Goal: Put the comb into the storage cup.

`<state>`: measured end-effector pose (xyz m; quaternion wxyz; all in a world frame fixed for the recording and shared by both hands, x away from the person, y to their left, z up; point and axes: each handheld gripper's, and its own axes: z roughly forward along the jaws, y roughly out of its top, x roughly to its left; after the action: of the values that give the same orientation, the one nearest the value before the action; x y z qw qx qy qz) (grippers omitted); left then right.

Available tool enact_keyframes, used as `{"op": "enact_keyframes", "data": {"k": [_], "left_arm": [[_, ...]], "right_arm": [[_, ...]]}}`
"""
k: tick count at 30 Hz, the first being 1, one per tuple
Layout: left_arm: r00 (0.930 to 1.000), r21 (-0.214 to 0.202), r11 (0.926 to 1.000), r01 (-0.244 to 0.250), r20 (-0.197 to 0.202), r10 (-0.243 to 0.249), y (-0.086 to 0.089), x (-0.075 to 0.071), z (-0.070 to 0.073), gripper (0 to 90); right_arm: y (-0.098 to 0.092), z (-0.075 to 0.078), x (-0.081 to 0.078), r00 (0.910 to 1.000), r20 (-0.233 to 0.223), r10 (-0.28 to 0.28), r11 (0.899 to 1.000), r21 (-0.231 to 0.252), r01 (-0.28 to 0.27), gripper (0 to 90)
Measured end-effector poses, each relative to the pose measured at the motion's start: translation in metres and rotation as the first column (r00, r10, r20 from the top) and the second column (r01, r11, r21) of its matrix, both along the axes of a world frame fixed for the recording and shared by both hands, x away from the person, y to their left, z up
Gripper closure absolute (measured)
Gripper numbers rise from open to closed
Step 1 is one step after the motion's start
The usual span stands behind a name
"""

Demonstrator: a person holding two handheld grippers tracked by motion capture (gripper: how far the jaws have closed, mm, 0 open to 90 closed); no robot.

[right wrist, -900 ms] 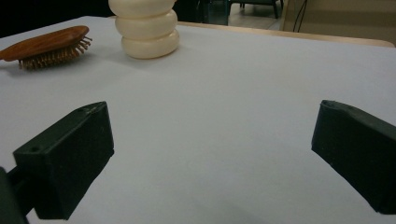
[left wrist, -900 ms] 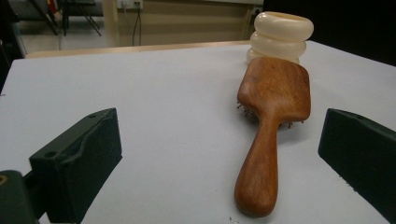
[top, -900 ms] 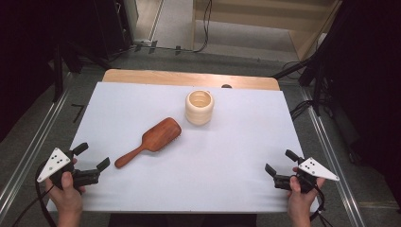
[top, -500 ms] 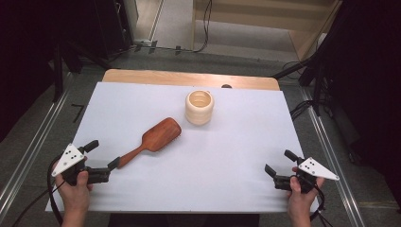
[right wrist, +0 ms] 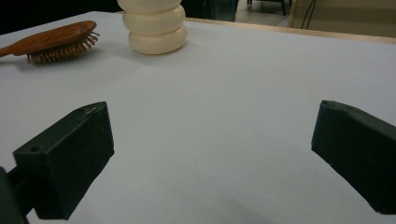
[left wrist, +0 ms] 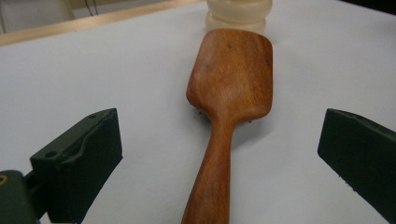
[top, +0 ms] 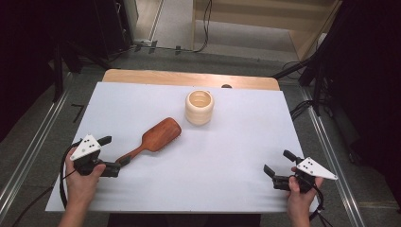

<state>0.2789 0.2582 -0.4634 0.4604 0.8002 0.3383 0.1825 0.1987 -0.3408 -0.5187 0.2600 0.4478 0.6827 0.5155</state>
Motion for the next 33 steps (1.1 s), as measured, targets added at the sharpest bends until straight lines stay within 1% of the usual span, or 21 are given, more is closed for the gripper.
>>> {"op": "enact_keyframes", "data": {"k": [1, 2, 3, 4, 5, 9, 10, 11, 14, 15, 16, 17, 18, 20, 22, 25, 28, 29, 30, 31, 33], "left_arm": [[0.9998, 0.018, 0.9998, 0.011, -0.020, -0.010, -0.002, 0.002, 0.000, 0.0], [0.9998, 0.018, 0.9998, 0.011, -0.020, -0.010, -0.002, 0.002, 0.000, 0.0], [0.9993, 0.030, 0.9994, 0.016, -0.036, -0.015, -0.005, 0.005, 0.000, 0.0], [0.9973, 0.061, 0.9976, 0.032, -0.069, -0.028, -0.010, 0.009, 0.001, 0.0], [0.9960, 0.077, 0.9961, 0.044, -0.081, -0.038, -0.013, 0.011, 0.002, 0.0], [0.9910, 0.130, 0.9889, 0.071, -0.122, -0.055, -0.022, 0.019, 0.003, 0.0], [0.9910, 0.130, 0.9889, 0.071, -0.122, -0.055, -0.022, 0.019, 0.003, 0.0], [0.9863, 0.152, 0.9845, 0.087, -0.152, -0.064, -0.025, 0.023, 0.004, 0.0], [0.9788, 0.194, 0.9762, 0.097, -0.196, -0.059, -0.031, 0.028, 0.002, 0.0], [0.9764, 0.202, 0.9740, 0.103, -0.207, -0.060, -0.032, 0.029, 0.002, 0.0], [0.9764, 0.202, 0.9740, 0.103, -0.207, -0.060, -0.032, 0.029, 0.002, 0.0], [0.9716, 0.206, 0.9721, 0.113, -0.228, -0.065, -0.034, 0.031, 0.001, 0.1], [0.9727, 0.214, 0.9712, 0.105, -0.225, -0.056, -0.035, 0.031, 0.000, 1.2], [0.9705, 0.223, 0.9690, 0.107, -0.235, -0.053, -0.036, 0.033, -0.001, 4.3], [0.9718, 0.250, 0.9638, 0.093, -0.233, -0.033, -0.037, 0.035, -0.001, 6.2], [0.9693, 0.259, 0.9623, 0.082, -0.245, -0.016, -0.040, 0.038, -0.001, 6.3], [0.9691, 0.275, 0.9589, 0.069, -0.247, 0.001, -0.042, 0.039, -0.001, 13.3], [0.9657, 0.280, 0.9571, 0.075, -0.260, 0.000, -0.043, 0.041, -0.002, 13.7], [0.9657, 0.280, 0.9571, 0.075, -0.260, 0.000, -0.043, 0.041, -0.002, 15.3], [0.9617, 0.297, 0.9506, 0.090, -0.274, -0.005, -0.045, 0.042, -0.003, 17.5], [0.9596, 0.305, 0.9481, 0.089, -0.281, 0.001, -0.048, 0.043, -0.004, 25.4]], "right_arm": [[0.000, 0.000, 0.000, 1.0000, -0.003, 0.001, 1.000, 0.000, -0.001, 0.0], [0.000, 0.000, 0.000, 1.0000, -0.004, 0.001, 1.000, 0.001, -0.001, 0.0], [0.000, 0.000, 0.000, 1.0000, -0.005, 0.001, 1.000, 0.002, -0.001, 0.0], [0.000, 0.000, 0.000, 1.0000, -0.007, 0.001, 1.000, 0.003, -0.001, 0.0], [0.000, 0.000, 0.000, 1.0000, -0.006, 0.005, 1.000, 0.001, -0.005, 0.0], [0.001, 0.000, 0.001, 0.9999, -0.006, 0.010, 1.000, -0.001, -0.010, 0.0], [0.001, 0.000, 0.001, 0.9999, -0.008, 0.012, 1.000, -0.004, -0.013, 0.0], [0.001, 0.000, 0.001, 0.9999, -0.010, 0.013, 1.000, -0.002, -0.013, 0.0], [0.000, 0.000, 0.001, 0.9998, -0.010, 0.015, 1.000, -0.002, -0.015, 0.0], [0.001, 0.000, 0.002, 0.9998, -0.011, 0.014, 1.000, -0.002, -0.014, 0.0], [0.001, -0.001, 0.002, 0.9998, -0.011, 0.014, 1.000, -0.003, -0.014, 0.0], [0.000, -0.001, 0.002, 0.9999, -0.009, 0.014, 1.000, -0.007, -0.014, 0.0], [0.001, -0.001, 0.002, 0.9998, -0.009, 0.015, 1.000, -0.008, -0.015, 0.0], [0.001, -0.001, 0.002, 0.9998, -0.015, 0.016, 1.000, -0.005, -0.016, 0.0], [0.001, -0.001, 0.002, 0.9997, -0.015, 0.017, 1.000, -0.006, -0.017, 0.0], [0.001, -0.001, 0.002, 0.9997, -0.016, 0.017, 1.000, -0.005, -0.017, 0.0], [0.001, -0.001, 0.002, 0.9997, -0.012, 0.021, 1.000, -0.007, -0.022, 0.0], [0.001, -0.001, 0.002, 0.9997, -0.014, 0.021, 1.000, -0.004, -0.021, 0.0], [0.001, -0.001, 0.002, 0.9997, -0.014, 0.022, 1.000, -0.005, -0.022, 0.0], [0.001, -0.001, 0.002, 0.9996, -0.015, 0.023, 1.000, -0.006, -0.023, 0.0], [0.001, -0.001, 0.002, 0.9996, -0.017, 0.023, 1.000, -0.004, -0.023, 0.0]]}}
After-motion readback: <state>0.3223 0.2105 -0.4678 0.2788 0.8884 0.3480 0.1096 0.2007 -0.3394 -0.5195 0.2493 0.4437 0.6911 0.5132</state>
